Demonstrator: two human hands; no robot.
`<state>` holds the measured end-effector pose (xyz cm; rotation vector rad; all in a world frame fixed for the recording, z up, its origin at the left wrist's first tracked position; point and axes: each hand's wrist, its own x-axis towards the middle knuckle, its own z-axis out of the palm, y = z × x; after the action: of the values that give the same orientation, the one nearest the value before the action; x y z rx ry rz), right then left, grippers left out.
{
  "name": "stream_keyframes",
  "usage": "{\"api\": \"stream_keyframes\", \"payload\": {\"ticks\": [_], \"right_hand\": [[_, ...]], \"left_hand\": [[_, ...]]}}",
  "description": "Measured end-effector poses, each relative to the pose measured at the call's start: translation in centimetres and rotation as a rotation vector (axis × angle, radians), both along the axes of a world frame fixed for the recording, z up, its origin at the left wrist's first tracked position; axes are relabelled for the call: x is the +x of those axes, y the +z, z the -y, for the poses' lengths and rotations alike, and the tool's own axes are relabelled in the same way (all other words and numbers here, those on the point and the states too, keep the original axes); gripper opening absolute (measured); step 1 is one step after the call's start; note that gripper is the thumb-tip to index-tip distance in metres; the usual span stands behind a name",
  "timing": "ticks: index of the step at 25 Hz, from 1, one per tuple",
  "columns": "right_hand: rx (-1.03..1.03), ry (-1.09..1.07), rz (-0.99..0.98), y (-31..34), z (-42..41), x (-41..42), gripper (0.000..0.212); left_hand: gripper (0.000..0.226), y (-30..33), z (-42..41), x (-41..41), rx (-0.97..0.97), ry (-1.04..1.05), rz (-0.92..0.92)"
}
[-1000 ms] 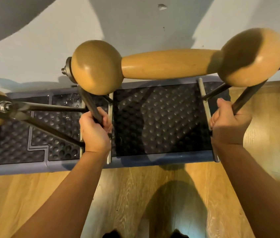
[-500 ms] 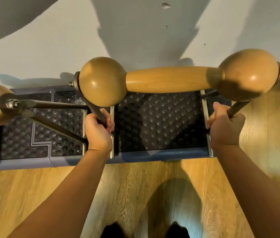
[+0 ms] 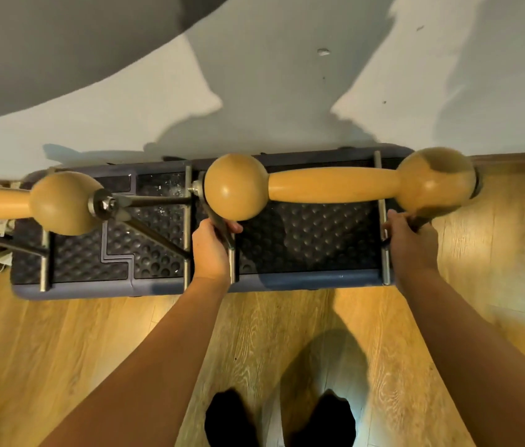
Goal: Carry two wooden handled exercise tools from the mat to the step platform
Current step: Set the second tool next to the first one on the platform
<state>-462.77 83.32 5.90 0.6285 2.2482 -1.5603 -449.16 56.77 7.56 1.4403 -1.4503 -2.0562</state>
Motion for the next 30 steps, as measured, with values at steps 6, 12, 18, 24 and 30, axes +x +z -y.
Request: {"api": "stream_keyframes", "payload": {"ticks": [6, 12, 18, 24, 30], "right_hand": [[-0.055, -0.069, 0.402, 5.0, -1.7, 5.2, 0.045], [0.104, 0.422, 0.335, 15.5, 2.3, 8.4, 0.034], [0.166, 0.772, 0.002, 26.9, 6.0, 5.5, 0.037], [0.21, 0.919, -0.288, 32.7, 7.9, 4.7, 0.066], [0.39, 1.095, -0.265, 32.6, 11.4, 4.7, 0.085]], "left_hand": [[0.03, 7.6, -0.5, 4.3, 0.187, -0.123, 0.197], [0.032, 17.0, -0.5, 6.8, 0.154, -0.322, 0.324], [0.033, 27.8, 1.9, 5.7, -0.037, -0.332, 0.213], [0.021, 33.7, 6.1, 8.1, -0.556, -0.45, 0.156], [0.048, 32.3, 13.7, 12.3, -0.795, -0.791, 0.367]]}}
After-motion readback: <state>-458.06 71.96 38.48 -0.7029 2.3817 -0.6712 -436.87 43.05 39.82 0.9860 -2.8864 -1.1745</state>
